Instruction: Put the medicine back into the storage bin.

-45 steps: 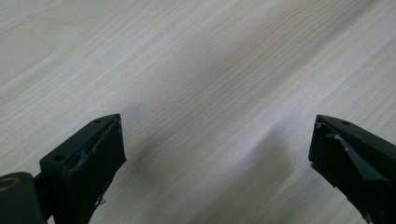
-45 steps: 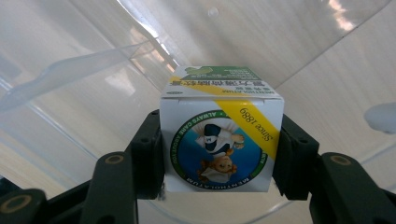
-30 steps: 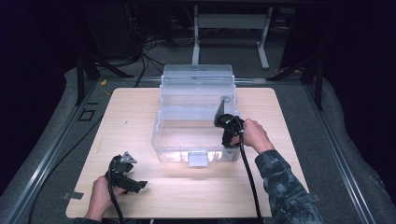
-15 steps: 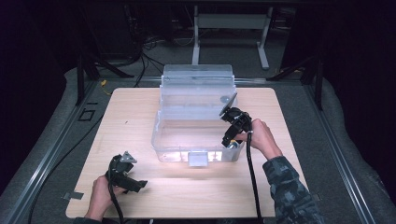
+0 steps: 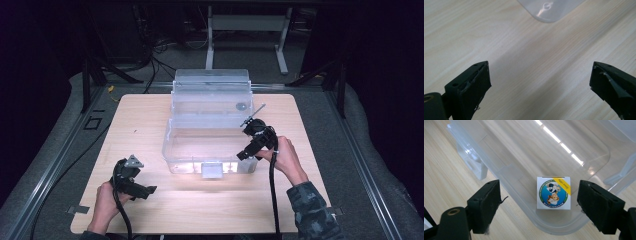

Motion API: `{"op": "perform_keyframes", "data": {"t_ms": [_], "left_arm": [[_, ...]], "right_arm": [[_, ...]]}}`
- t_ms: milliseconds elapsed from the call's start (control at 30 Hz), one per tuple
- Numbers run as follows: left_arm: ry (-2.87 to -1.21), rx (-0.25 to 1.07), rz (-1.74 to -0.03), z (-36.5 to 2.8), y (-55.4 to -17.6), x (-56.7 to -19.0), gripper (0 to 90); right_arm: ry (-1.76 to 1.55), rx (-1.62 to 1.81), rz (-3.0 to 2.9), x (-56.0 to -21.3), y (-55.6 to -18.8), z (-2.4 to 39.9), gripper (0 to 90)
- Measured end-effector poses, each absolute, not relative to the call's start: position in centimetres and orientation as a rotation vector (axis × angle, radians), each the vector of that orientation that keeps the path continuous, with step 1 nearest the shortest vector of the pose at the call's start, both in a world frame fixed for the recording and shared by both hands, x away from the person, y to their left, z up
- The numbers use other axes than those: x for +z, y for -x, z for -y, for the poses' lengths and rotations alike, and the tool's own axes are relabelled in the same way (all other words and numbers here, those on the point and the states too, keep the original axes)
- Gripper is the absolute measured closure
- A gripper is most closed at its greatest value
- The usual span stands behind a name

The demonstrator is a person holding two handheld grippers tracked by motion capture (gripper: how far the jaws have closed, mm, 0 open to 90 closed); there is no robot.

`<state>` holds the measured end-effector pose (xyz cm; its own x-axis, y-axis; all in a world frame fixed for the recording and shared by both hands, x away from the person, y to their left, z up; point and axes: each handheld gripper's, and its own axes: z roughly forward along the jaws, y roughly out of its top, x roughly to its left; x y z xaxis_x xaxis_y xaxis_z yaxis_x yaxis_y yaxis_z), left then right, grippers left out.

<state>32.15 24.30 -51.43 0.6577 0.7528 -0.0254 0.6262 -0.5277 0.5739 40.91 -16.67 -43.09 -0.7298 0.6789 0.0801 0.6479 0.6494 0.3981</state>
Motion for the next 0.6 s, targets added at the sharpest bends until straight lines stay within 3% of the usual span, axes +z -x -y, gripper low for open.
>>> {"op": "perform_keyframes", "data": {"t_ms": [600], "left_arm": [[-2.276,0.352,-0.877,-22.6,-37.3,-41.7,2.9]], "right_arm": [[-1.142,0.780,-2.699,-43.6,-38.5,19.0,19.2]]}}
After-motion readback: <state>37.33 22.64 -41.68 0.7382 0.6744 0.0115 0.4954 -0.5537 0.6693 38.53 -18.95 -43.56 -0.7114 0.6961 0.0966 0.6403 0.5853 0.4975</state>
